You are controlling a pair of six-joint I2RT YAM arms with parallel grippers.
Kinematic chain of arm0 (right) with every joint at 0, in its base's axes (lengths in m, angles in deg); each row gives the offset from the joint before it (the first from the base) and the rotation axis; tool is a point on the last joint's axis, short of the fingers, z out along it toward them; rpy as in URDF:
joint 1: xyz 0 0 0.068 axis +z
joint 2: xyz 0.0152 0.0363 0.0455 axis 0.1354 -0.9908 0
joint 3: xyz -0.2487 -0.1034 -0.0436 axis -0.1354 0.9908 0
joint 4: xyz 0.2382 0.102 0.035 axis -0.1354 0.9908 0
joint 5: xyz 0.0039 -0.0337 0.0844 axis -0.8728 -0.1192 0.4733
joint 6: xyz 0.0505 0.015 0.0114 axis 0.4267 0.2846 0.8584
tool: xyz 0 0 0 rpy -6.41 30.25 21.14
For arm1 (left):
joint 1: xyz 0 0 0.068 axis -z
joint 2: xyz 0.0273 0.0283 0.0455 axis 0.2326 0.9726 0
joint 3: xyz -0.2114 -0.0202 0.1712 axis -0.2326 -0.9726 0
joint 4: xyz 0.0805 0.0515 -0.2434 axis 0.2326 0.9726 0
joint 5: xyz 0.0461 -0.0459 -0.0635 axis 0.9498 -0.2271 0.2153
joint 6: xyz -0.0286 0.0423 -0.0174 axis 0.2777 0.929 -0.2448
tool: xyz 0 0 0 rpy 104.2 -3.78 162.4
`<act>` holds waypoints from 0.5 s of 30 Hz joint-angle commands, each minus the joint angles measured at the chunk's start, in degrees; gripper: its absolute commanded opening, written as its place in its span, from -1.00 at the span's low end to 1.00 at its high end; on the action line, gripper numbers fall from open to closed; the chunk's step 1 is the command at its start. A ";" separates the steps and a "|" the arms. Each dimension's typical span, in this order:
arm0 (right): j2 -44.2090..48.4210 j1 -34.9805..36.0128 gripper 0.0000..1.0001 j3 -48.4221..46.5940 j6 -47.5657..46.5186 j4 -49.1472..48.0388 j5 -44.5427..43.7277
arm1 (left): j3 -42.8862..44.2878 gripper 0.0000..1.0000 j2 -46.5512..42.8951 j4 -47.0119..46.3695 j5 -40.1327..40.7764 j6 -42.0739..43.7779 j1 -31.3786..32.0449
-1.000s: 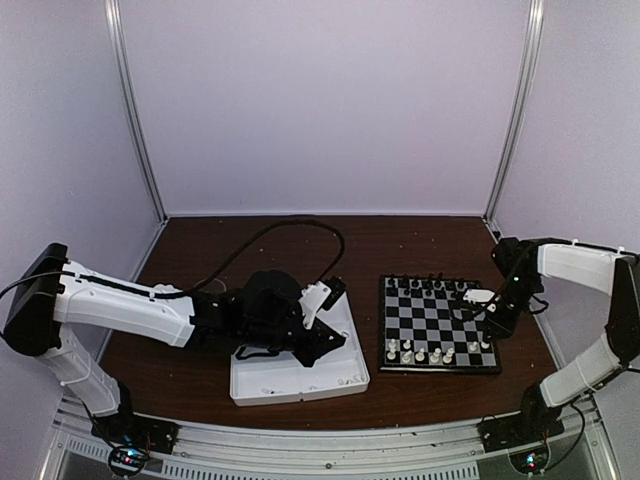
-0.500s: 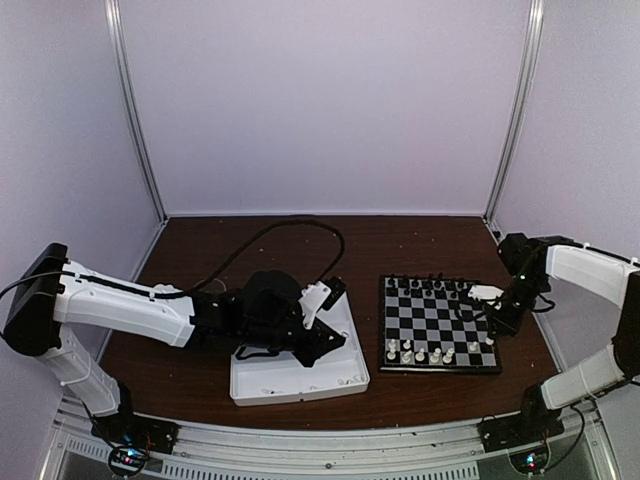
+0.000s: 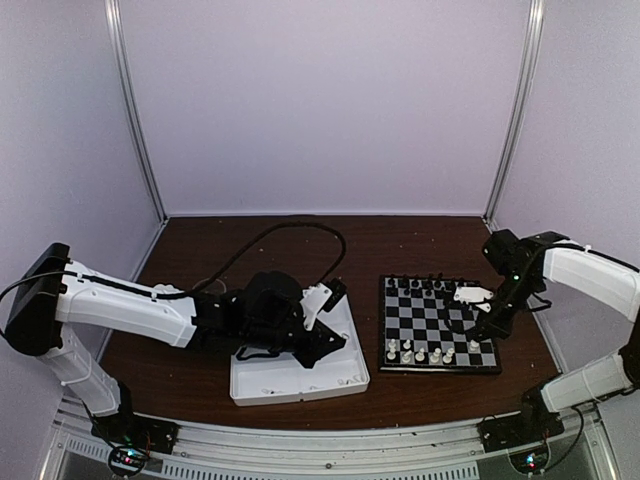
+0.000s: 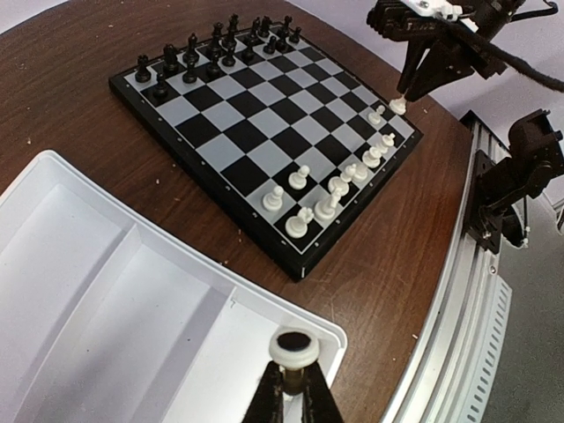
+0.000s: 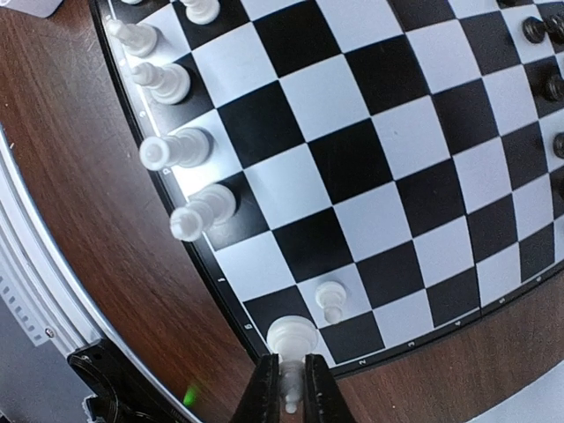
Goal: Set up the chess pieces on the board
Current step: Pick up the bishop from the chessboard, then place the bishop on f1.
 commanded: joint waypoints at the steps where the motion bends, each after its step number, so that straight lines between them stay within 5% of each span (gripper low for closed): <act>1: -2.15 3.79 -0.88 1.22 1.67 -2.10 0.37 | 1.22 -0.95 0.34 -0.89 -0.24 0.43 0.22; 15: -6.96 6.09 -0.87 3.01 2.29 -4.99 -0.11 | 1.46 -0.95 0.33 -0.34 0.26 0.69 0.10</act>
